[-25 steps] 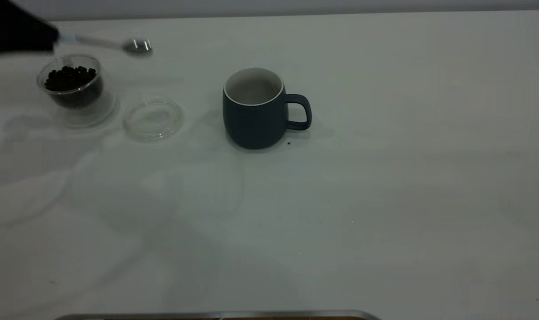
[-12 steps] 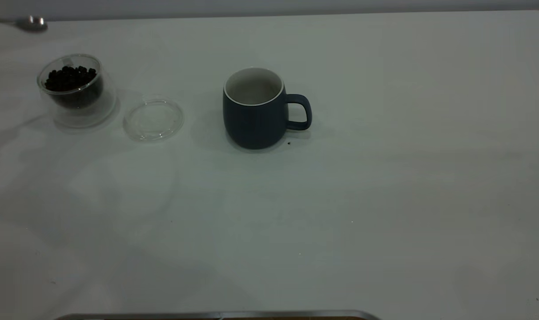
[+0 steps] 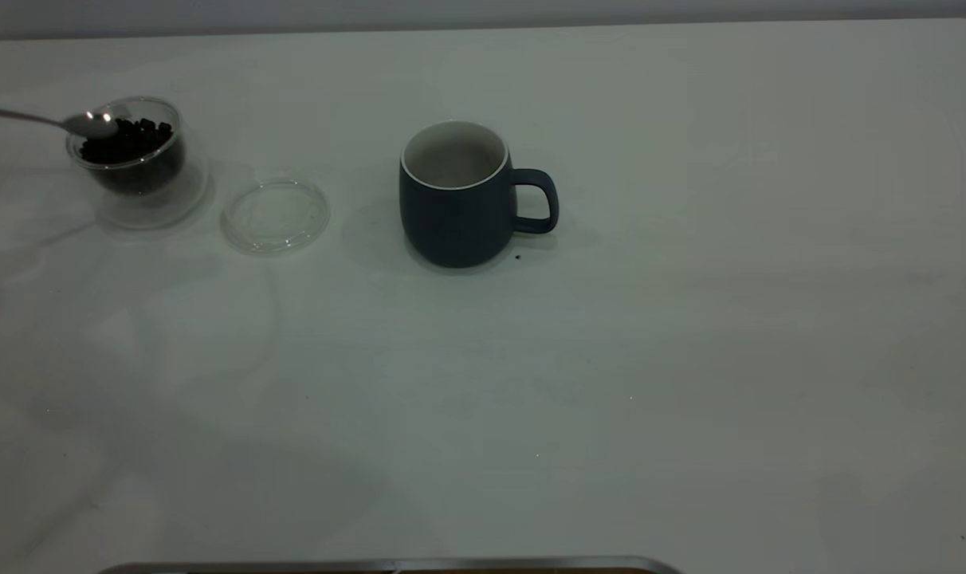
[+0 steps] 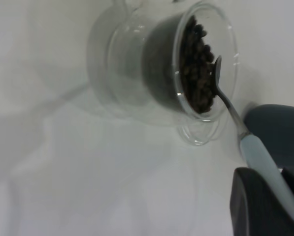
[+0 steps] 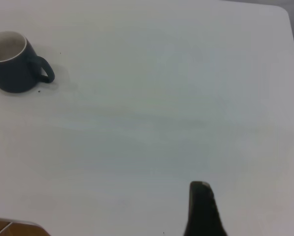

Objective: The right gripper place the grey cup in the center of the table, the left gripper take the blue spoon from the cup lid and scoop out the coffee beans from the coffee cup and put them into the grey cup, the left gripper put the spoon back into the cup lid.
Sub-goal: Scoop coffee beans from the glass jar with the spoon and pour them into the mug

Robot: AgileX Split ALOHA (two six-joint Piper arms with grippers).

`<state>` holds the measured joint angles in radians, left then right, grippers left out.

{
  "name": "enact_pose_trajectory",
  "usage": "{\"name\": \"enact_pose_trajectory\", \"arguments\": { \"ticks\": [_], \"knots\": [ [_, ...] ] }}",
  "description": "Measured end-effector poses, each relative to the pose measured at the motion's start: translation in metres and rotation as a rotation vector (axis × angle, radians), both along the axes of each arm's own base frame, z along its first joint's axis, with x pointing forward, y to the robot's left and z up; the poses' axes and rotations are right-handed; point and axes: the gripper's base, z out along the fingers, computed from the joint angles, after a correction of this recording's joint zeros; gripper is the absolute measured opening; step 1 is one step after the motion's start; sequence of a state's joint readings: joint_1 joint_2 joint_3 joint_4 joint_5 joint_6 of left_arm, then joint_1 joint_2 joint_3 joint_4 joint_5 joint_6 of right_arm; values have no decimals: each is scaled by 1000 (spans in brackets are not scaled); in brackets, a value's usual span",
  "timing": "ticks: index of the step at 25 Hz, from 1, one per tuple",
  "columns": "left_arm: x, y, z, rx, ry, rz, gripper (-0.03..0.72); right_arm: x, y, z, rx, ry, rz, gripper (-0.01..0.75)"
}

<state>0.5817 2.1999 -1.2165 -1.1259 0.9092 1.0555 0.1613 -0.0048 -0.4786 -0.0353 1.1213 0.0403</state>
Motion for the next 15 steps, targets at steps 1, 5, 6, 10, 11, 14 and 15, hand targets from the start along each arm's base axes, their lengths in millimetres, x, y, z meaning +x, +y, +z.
{"name": "enact_pose_trajectory", "arguments": {
  "ticks": [1, 5, 6, 10, 11, 14, 15],
  "knots": [
    [1, 0, -5, -9, 3, 11, 133, 0, 0, 0, 0, 0, 0, 532],
    [4, 1, -19, -35, 6, 56, 133, 0, 0, 0, 0, 0, 0, 532],
    [4, 1, -23, -36, 3, 61, 133, 0, 0, 0, 0, 0, 0, 532],
    [7, -2, -35, -62, -5, 80, 133, 0, 0, 0, 0, 0, 0, 532],
    [8, -4, -38, -66, -7, 83, 133, 0, 0, 0, 0, 0, 0, 532],
    [10, -7, -43, -75, -4, 90, 133, 0, 0, 0, 0, 0, 0, 532],
    [11, -8, -45, -76, -1, 91, 133, 0, 0, 0, 0, 0, 0, 532]
  ]
}}
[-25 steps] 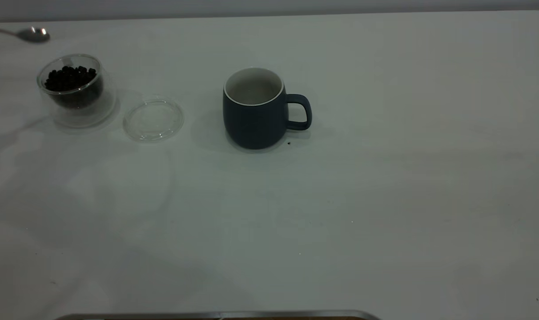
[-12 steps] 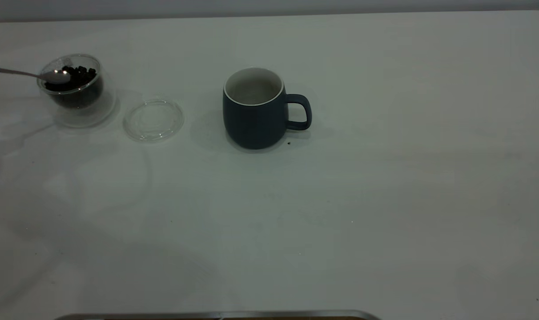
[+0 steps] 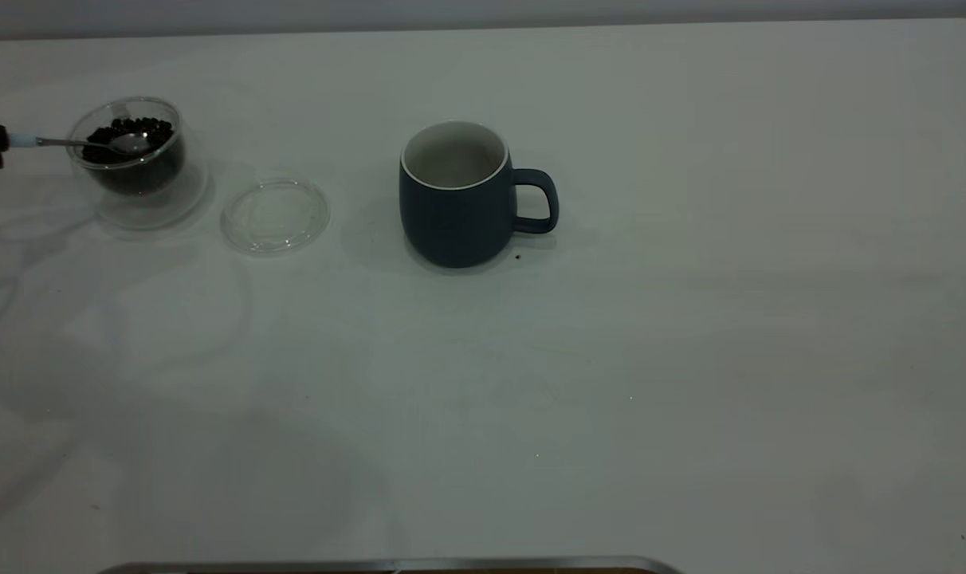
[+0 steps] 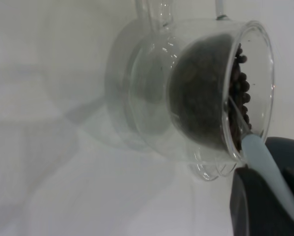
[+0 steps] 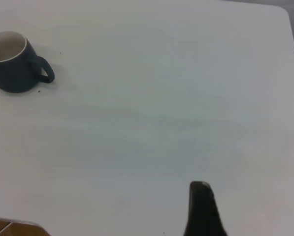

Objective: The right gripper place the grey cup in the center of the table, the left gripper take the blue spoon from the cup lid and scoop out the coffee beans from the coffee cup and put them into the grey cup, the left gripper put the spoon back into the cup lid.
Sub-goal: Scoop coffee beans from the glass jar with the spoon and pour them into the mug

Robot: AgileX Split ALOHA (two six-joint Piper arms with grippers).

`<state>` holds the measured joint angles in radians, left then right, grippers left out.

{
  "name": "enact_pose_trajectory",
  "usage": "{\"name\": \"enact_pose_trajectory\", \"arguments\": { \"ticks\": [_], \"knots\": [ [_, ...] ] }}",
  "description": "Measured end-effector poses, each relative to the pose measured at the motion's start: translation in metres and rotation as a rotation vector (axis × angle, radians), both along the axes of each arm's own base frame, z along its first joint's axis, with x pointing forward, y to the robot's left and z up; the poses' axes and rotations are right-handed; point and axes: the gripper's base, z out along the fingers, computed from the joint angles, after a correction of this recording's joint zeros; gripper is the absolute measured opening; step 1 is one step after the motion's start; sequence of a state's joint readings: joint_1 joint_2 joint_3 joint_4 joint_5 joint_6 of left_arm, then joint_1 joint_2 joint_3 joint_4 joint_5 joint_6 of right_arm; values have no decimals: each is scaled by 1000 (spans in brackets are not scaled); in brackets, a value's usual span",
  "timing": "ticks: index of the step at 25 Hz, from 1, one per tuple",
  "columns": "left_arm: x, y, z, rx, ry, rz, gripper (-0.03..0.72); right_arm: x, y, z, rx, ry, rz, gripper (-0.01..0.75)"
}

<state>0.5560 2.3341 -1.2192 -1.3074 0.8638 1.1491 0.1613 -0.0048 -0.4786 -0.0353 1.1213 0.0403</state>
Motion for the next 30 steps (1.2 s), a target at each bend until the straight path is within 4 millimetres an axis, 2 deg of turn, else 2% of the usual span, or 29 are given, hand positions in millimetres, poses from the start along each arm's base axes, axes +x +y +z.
{"name": "enact_pose_trajectory", "arguments": {
  "ticks": [19, 30],
  "knots": [
    [-1, -7, -16, -70, 24, -18, 133, 0, 0, 0, 0, 0, 0, 532],
    [-3, -6, -16, -88, 21, -24, 133, 0, 0, 0, 0, 0, 0, 532]
  ]
}}
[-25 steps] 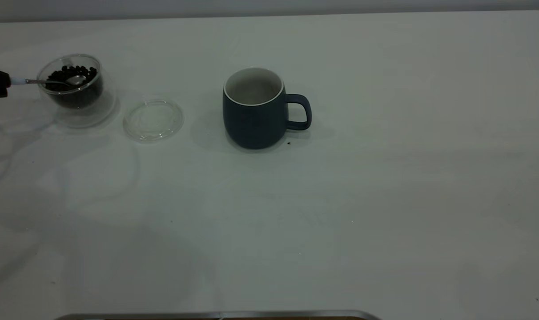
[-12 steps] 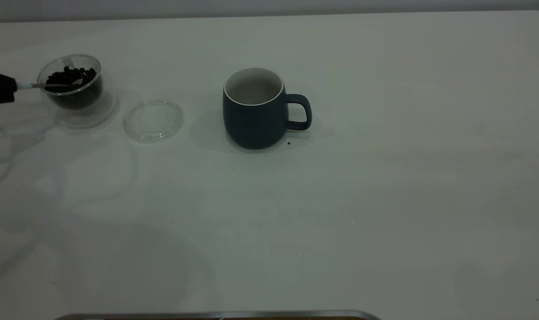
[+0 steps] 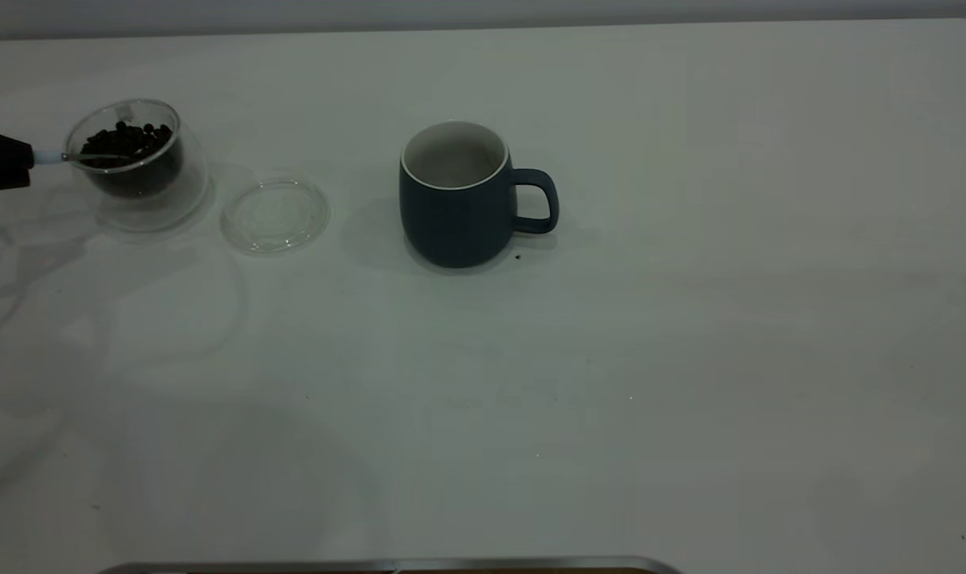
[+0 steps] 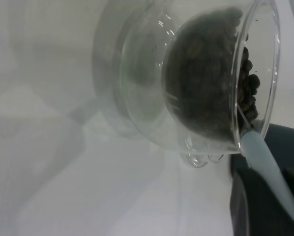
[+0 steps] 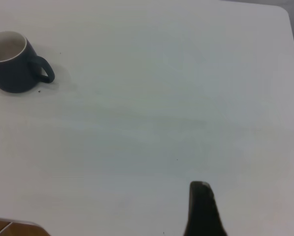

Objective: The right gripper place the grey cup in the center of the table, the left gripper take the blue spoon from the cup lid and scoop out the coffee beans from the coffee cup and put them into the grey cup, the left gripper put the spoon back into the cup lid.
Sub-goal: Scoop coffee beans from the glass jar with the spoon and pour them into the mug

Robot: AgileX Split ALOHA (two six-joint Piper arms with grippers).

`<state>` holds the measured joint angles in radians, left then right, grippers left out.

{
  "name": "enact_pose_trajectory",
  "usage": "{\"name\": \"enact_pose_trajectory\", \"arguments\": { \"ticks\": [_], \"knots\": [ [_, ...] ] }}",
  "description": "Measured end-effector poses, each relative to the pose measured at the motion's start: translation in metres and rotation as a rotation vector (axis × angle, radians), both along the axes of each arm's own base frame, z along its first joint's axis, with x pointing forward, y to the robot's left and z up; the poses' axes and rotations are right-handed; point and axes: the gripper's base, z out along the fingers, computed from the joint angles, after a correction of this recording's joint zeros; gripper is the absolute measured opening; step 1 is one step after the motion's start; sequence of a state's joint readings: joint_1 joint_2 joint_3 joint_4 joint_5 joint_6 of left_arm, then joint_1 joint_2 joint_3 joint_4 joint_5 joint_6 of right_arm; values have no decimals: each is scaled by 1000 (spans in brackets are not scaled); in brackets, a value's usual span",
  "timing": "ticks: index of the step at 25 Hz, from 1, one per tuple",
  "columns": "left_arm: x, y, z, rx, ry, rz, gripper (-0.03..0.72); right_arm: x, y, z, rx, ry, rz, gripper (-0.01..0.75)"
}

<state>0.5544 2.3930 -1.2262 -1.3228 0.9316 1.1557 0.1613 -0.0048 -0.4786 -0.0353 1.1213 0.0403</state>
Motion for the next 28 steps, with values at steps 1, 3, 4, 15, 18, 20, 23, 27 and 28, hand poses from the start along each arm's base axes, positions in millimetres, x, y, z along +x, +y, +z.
{"name": "enact_pose_trajectory", "arguments": {
  "ticks": [1, 3, 4, 15, 18, 20, 23, 27, 28],
  "knots": [
    [-1, 2, 0, -3, -1, 6, 133, 0, 0, 0, 0, 0, 0, 532],
    [-4, 8, 1, -14, -4, 18, 133, 0, 0, 0, 0, 0, 0, 532],
    [-5, 11, 2, -21, -6, 25, 133, 0, 0, 0, 0, 0, 0, 532],
    [-10, 16, 6, -80, -23, 14, 133, 0, 0, 0, 0, 0, 0, 532],
    [-11, 15, 8, -100, -32, 2, 133, 0, 0, 0, 0, 0, 0, 532],
    [-12, 14, 10, -119, -39, -9, 133, 0, 0, 0, 0, 0, 0, 532],
    [-13, 14, 12, -140, -48, -20, 133, 0, 0, 0, 0, 0, 0, 532],
    [-14, 12, 14, -164, -56, -32, 133, 0, 0, 0, 0, 0, 0, 532],
    [-14, 12, 14, -166, -56, -33, 133, 0, 0, 0, 0, 0, 0, 532]
  ]
}}
